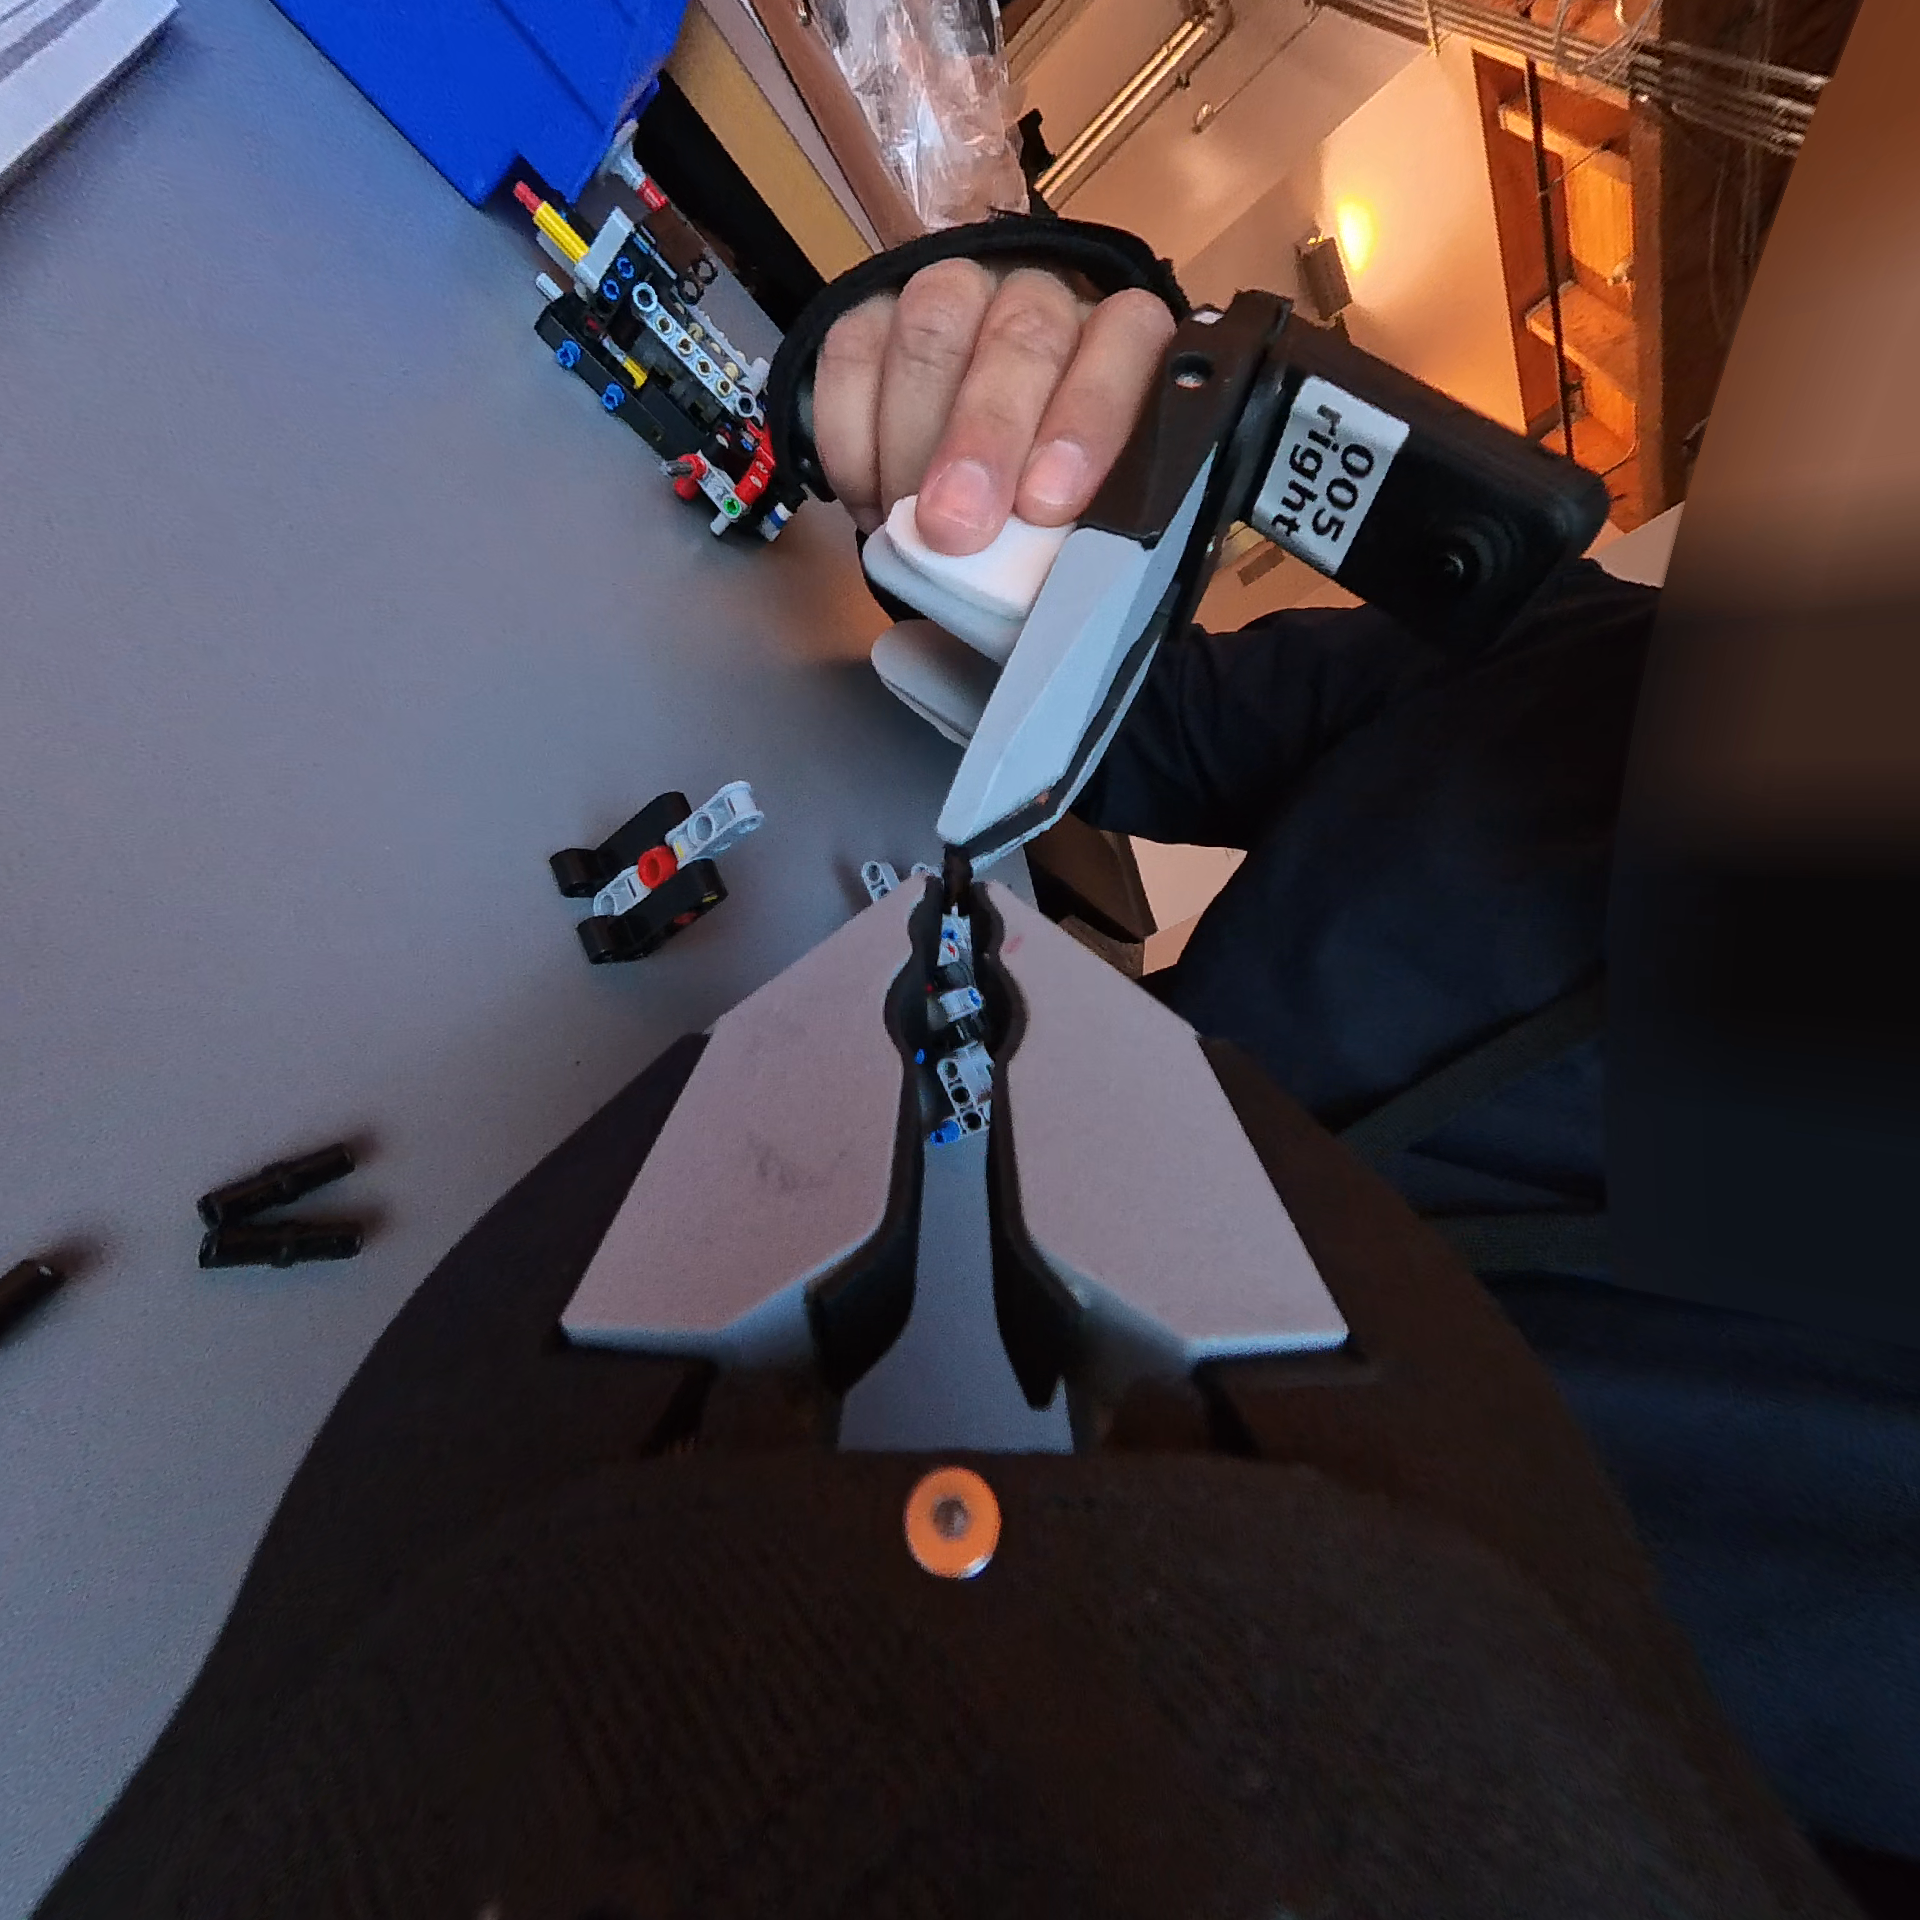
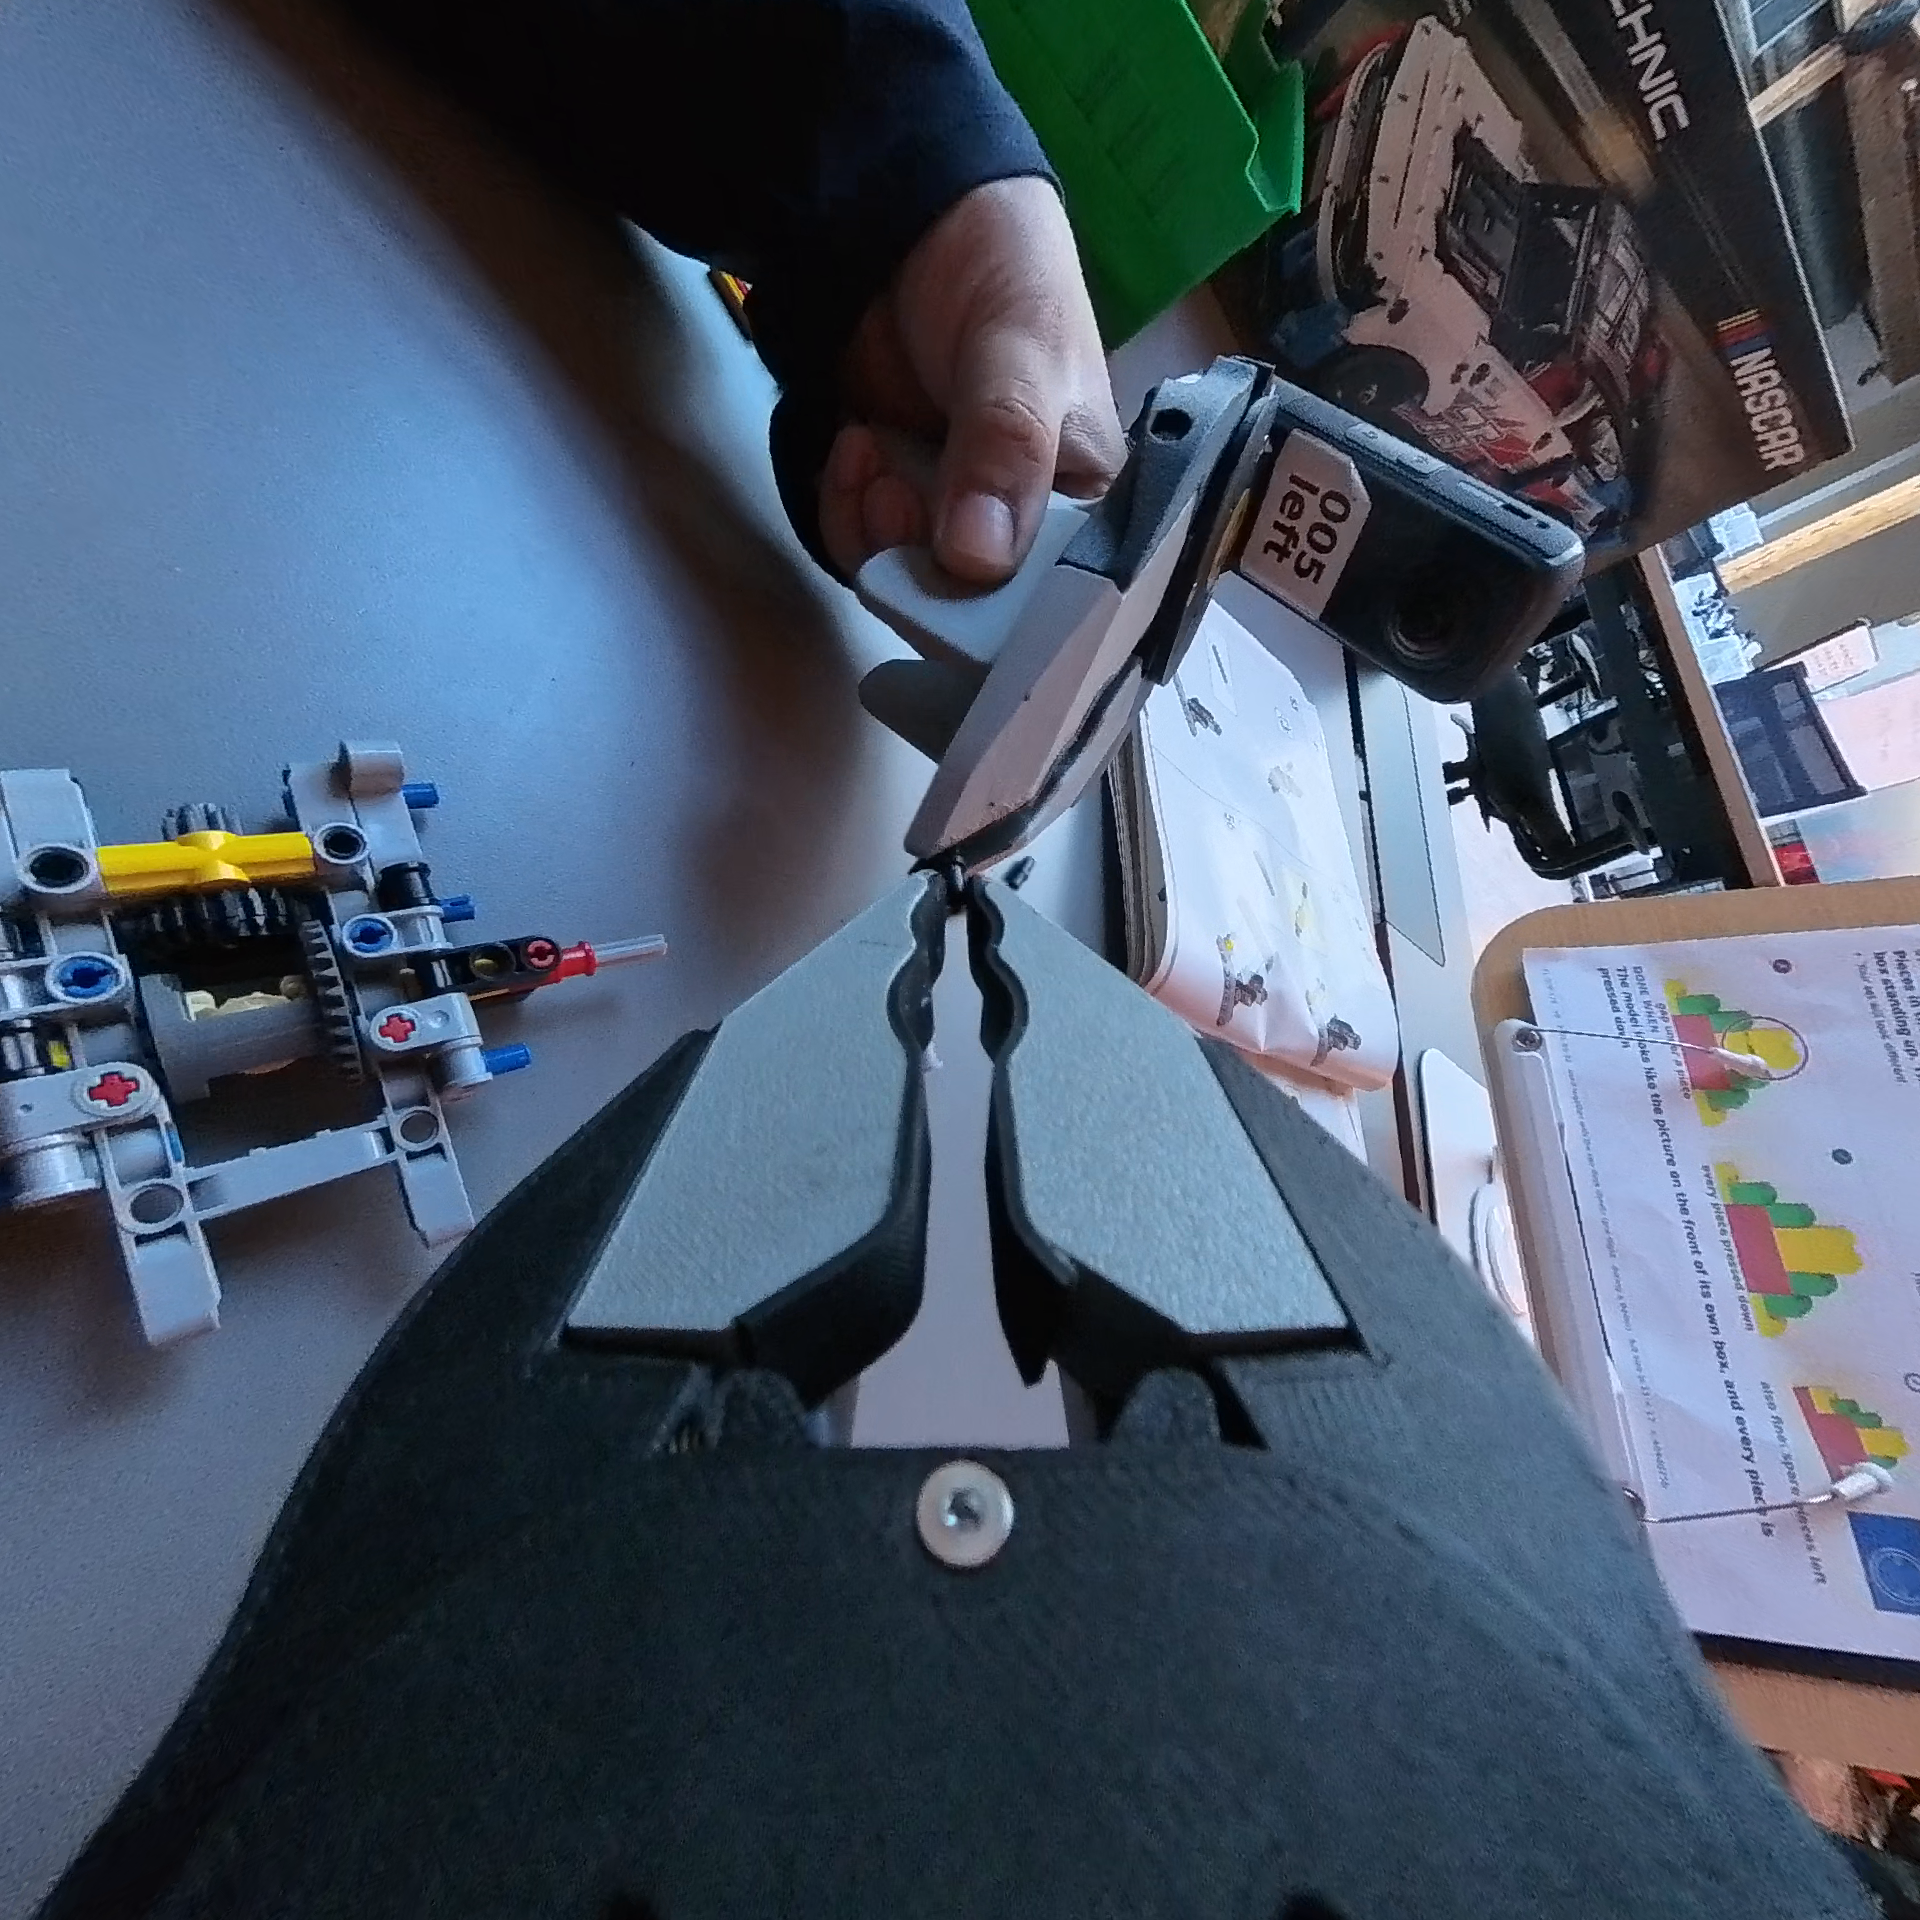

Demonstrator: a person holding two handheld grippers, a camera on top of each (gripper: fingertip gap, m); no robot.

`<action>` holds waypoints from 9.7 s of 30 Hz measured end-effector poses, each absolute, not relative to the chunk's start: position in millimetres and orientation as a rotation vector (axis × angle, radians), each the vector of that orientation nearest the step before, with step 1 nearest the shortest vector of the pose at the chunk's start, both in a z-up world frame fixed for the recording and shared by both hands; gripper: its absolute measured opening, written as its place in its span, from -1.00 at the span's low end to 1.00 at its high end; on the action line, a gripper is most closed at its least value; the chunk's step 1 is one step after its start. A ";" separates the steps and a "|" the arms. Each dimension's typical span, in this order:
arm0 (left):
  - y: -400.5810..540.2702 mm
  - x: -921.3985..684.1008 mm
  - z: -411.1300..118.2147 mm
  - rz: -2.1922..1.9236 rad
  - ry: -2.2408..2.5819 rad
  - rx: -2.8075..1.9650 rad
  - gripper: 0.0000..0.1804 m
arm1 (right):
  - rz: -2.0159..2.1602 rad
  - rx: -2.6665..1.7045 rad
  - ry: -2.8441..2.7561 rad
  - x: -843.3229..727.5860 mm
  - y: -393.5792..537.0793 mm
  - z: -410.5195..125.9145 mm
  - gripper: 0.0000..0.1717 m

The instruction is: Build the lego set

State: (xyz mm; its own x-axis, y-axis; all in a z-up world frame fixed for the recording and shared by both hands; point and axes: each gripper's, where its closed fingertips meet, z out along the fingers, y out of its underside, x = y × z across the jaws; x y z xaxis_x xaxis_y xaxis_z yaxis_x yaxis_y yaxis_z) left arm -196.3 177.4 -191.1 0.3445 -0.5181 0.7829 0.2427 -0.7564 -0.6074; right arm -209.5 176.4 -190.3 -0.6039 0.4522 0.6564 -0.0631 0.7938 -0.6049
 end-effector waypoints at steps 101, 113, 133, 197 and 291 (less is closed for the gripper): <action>206.2 -247.7 -265.0 -0.345 0.417 -2.314 -0.98 | 0.988 -0.994 -2.331 -241.5 207.5 -263.0 -0.93; 204.7 -245.3 -265.1 -0.365 0.502 -2.305 -0.98 | 1.034 -1.024 -2.365 -240.5 205.6 -263.4 -0.93; 208.6 -243.3 -266.3 -0.391 0.623 -2.290 -0.98 | 0.990 -0.763 -2.435 -239.8 204.5 -263.7 -0.95; 181.9 -306.9 -235.6 -0.146 0.527 -2.349 -1.00 | 1.054 -0.921 -2.400 -237.5 208.9 -262.8 -0.94; 179.6 -284.9 -268.0 -0.073 1.413 -2.490 -0.87 | 1.101 -0.898 -2.445 -231.9 204.4 -262.5 -0.94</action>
State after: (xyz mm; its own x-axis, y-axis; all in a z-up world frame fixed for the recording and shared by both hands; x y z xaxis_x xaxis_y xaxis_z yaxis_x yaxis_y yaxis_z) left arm -284.9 179.6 -268.0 0.5209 -0.8486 -0.0918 -0.8346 -0.4838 -0.2633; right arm -231.9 204.4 -262.5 -0.7546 0.6557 0.0252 0.4157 0.5073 -0.7549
